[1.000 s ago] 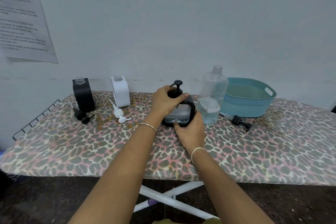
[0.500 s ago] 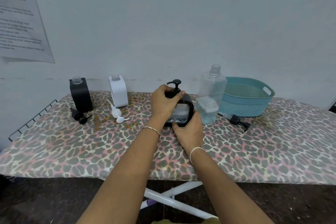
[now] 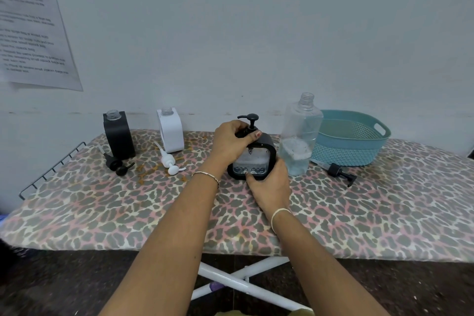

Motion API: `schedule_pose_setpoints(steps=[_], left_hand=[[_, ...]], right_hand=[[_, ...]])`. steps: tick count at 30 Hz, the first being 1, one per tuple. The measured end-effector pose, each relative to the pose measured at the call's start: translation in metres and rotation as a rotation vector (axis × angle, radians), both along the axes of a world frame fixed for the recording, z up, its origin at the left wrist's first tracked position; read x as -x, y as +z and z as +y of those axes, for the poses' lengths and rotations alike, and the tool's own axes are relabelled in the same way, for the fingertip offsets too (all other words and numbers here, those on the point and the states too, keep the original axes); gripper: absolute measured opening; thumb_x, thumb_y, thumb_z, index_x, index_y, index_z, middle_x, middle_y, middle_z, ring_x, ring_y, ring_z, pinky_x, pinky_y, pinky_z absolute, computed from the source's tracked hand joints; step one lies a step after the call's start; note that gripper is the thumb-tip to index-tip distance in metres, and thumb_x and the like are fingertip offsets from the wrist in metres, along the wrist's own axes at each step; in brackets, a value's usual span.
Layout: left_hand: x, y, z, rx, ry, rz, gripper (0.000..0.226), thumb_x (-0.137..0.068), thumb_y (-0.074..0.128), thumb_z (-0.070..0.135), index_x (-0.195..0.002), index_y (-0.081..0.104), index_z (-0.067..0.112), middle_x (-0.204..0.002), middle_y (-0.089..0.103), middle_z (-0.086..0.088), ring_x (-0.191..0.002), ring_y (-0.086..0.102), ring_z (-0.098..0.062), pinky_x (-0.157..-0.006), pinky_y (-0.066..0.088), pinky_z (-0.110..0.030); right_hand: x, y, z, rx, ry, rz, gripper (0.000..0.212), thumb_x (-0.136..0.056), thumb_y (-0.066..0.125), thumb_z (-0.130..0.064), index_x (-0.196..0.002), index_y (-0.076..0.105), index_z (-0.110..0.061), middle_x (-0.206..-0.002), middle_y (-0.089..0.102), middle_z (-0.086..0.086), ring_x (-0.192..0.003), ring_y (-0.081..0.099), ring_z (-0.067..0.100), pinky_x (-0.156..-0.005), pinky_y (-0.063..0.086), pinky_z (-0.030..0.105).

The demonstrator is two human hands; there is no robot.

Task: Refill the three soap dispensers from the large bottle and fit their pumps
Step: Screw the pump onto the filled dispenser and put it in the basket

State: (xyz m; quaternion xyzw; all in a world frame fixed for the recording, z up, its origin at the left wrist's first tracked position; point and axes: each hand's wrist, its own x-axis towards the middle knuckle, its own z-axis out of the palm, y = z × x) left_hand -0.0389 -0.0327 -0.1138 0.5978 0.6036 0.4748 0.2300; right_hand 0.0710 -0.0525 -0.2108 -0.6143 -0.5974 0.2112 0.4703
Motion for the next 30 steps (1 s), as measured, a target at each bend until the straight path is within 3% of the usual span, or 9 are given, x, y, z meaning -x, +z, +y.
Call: schedule_pose_setpoints(steps=[8, 14, 19, 25, 28, 30], left_hand=[[-0.002, 0.000, -0.002, 0.001, 0.012, 0.036, 0.031, -0.083, 0.073, 0.033, -0.105, 0.070, 0.011, -0.103, 0.071, -0.001, -0.094, 0.064, -0.011, -0.082, 0.046, -0.021], [0.000, 0.010, -0.010, 0.017, -0.008, 0.156, 0.031, -0.084, 0.072, 0.033, -0.105, 0.070, 0.010, -0.103, 0.072, -0.003, -0.095, 0.063, -0.013, -0.073, 0.039, -0.016], [-0.001, 0.015, -0.023, 0.000, -0.065, 0.205, 0.032, -0.087, 0.069, 0.031, -0.111, 0.068, 0.009, -0.108, 0.070, -0.005, -0.102, 0.062, -0.016, -0.071, 0.036, -0.013], [-0.009, 0.032, -0.035, 0.041, -0.257, 0.120, 0.033, -0.088, 0.067, 0.034, -0.111, 0.068, 0.011, -0.109, 0.070, -0.001, -0.107, 0.062, -0.013, -0.094, 0.048, -0.030], [-0.022, 0.036, -0.039, 0.045, -0.305, 0.107, 0.032, -0.088, 0.067, 0.036, -0.109, 0.069, 0.012, -0.104, 0.071, -0.001, -0.102, 0.064, -0.013, -0.095, 0.049, -0.038], [-0.033, 0.037, -0.041, 0.037, -0.323, 0.054, 0.033, -0.086, 0.069, 0.038, -0.108, 0.070, 0.013, -0.103, 0.072, 0.000, -0.102, 0.065, -0.012, -0.095, 0.050, -0.040]], right_hand=[[0.000, -0.002, 0.002, 0.007, -0.006, 0.020, 0.066, -0.067, 0.078, -0.037, -0.120, 0.048, -0.012, -0.115, 0.055, 0.004, -0.109, 0.056, 0.020, -0.092, 0.050, 0.042], [-0.001, 0.005, -0.003, -0.062, 0.051, 0.117, 0.077, -0.073, 0.078, -0.028, -0.138, 0.039, -0.013, -0.131, 0.052, 0.004, -0.123, 0.049, 0.019, -0.104, 0.043, 0.040], [-0.013, 0.025, -0.009, -0.055, 0.168, 0.281, 0.075, -0.076, 0.081, -0.017, -0.138, 0.039, -0.015, -0.125, 0.050, -0.006, -0.114, 0.050, 0.008, -0.098, 0.040, 0.019], [-0.049, 0.069, -0.016, -0.002, 0.350, 0.328, 0.056, -0.069, 0.085, -0.011, -0.116, 0.053, -0.016, -0.106, 0.062, -0.003, -0.099, 0.061, 0.012, -0.085, 0.051, 0.019], [-0.070, 0.084, -0.019, 0.014, 0.387, 0.276, 0.052, -0.069, 0.085, -0.009, -0.114, 0.059, -0.011, -0.106, 0.067, 0.003, -0.099, 0.065, 0.016, -0.089, 0.054, 0.029], [-0.085, 0.089, -0.024, 0.012, 0.377, 0.280, 0.050, -0.067, 0.086, -0.009, -0.111, 0.062, -0.012, -0.102, 0.070, 0.003, -0.095, 0.067, 0.014, -0.086, 0.055, 0.027]])
